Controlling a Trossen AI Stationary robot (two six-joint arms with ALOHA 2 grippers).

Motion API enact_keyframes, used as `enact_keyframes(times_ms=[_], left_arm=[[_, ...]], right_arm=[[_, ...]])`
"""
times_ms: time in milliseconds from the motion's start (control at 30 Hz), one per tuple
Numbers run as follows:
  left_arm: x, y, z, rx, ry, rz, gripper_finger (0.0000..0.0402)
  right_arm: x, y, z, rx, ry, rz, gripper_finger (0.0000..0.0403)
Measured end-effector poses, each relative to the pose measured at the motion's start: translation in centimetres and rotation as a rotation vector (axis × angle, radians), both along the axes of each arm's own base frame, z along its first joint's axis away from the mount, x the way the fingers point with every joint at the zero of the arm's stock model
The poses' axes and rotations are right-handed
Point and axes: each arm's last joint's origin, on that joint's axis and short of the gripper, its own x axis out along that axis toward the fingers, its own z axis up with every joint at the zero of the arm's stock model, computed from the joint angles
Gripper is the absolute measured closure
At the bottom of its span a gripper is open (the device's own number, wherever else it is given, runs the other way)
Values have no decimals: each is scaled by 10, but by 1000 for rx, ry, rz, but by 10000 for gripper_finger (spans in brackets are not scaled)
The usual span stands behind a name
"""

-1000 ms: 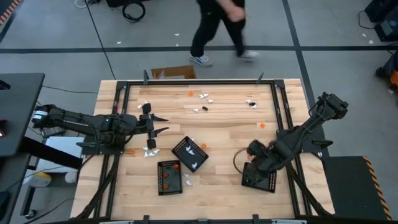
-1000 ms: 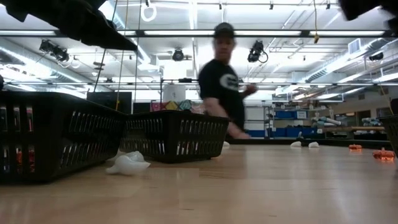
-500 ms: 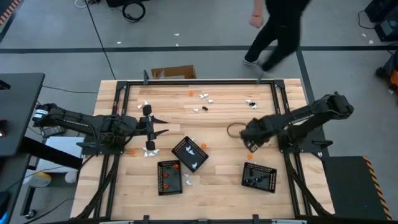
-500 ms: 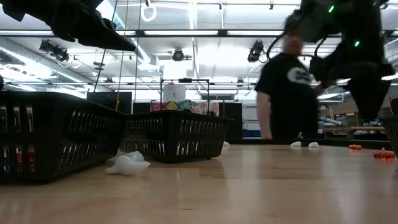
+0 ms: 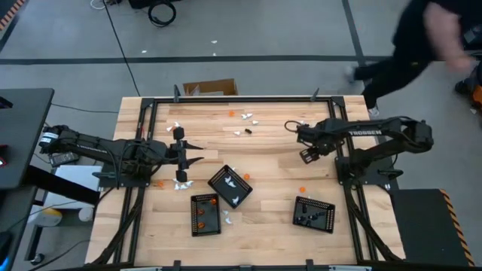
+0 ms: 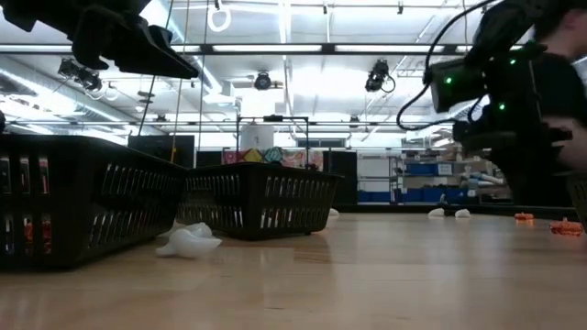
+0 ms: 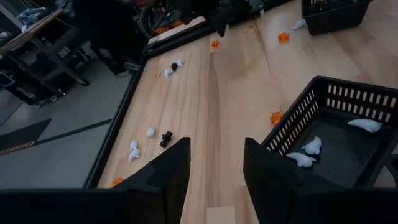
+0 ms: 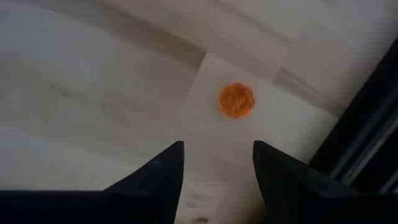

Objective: Sort Halloween decoration
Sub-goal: Put the orange pumpkin toy into the left black basket

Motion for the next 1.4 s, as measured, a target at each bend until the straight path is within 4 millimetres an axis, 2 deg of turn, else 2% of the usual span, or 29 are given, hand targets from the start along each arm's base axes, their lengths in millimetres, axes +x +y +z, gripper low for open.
enact_keyframes(times_ms=[267, 500, 600, 867, 967, 1267, 1400], left_arm=[[0, 0, 0, 1, 0, 1, 246], [0, 0, 0, 0, 1, 1, 246], [0, 0, 0, 1, 4, 1, 246], [0, 0, -1, 3, 16, 1, 246], [-1, 0, -1, 3, 16, 1, 246], [-1, 0, -2, 2, 16, 1, 246], [-1, 0, -2, 2, 16, 1, 246]], right_arm=[[0, -28, -15, 24, 19, -15, 194], [0, -38, -30, 114, 63, -27, 200], [2, -39, -34, 145, 57, -27, 218], [3, -40, -37, 160, 58, -11, 312], [4, -40, -37, 162, 55, -3, 332], [18, -40, -29, 116, 15, 61, 358], [21, -40, -26, 108, 14, 90, 349]])
